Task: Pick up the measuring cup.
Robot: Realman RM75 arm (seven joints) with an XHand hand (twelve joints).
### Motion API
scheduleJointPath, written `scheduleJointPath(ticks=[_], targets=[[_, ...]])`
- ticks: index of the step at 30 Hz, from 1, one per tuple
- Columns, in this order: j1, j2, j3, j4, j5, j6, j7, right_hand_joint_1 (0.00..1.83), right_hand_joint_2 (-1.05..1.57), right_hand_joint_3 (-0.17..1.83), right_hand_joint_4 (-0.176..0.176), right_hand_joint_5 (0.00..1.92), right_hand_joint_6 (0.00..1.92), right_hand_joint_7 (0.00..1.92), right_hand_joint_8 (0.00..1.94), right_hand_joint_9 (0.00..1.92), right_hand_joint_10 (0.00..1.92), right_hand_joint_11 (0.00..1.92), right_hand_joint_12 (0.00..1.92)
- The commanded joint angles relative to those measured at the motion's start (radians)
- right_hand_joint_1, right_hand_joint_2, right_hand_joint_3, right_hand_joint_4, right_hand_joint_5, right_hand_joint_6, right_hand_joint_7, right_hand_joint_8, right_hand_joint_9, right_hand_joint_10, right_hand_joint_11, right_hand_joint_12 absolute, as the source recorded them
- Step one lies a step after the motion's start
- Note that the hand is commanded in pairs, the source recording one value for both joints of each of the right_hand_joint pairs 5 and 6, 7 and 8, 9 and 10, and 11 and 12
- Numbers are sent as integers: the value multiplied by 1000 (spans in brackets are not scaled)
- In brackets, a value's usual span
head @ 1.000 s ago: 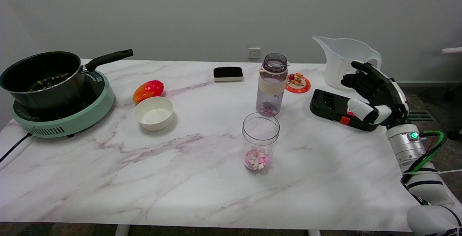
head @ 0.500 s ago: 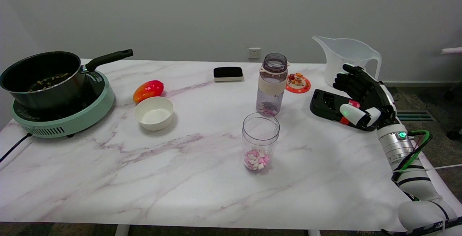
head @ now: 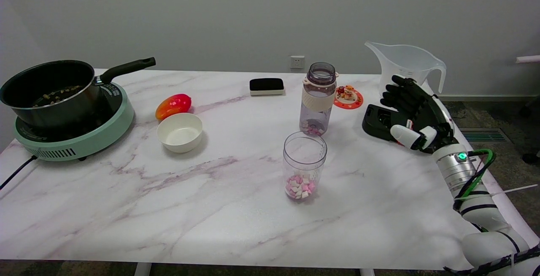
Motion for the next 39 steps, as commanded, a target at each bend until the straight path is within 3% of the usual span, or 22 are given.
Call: scheduleJointPath(ticks=[1, 12, 22, 32, 39], targets=[[-95, -42, -48, 12, -84, 16, 57, 1285, -403, 1349, 0, 434, 434, 531, 531, 570, 570, 581, 581], [-95, -57, -113, 66, -90, 16, 39, 1256, -289, 1309, 0, 473, 473, 547, 547, 587, 587, 633, 633], [-150, -95, -134, 211, -87, 41, -144, 1229, -227, 1340, 0, 482, 482, 560, 560, 596, 596, 629, 629], [-122, -136, -273, 82, -115, 181, -262, 1202, -392, 1392, 0, 305, 305, 574, 574, 597, 597, 616, 616], [-102, -150, -282, 46, -151, 172, -394, 1200, -397, 1337, 0, 281, 281, 568, 568, 593, 593, 614, 614]])
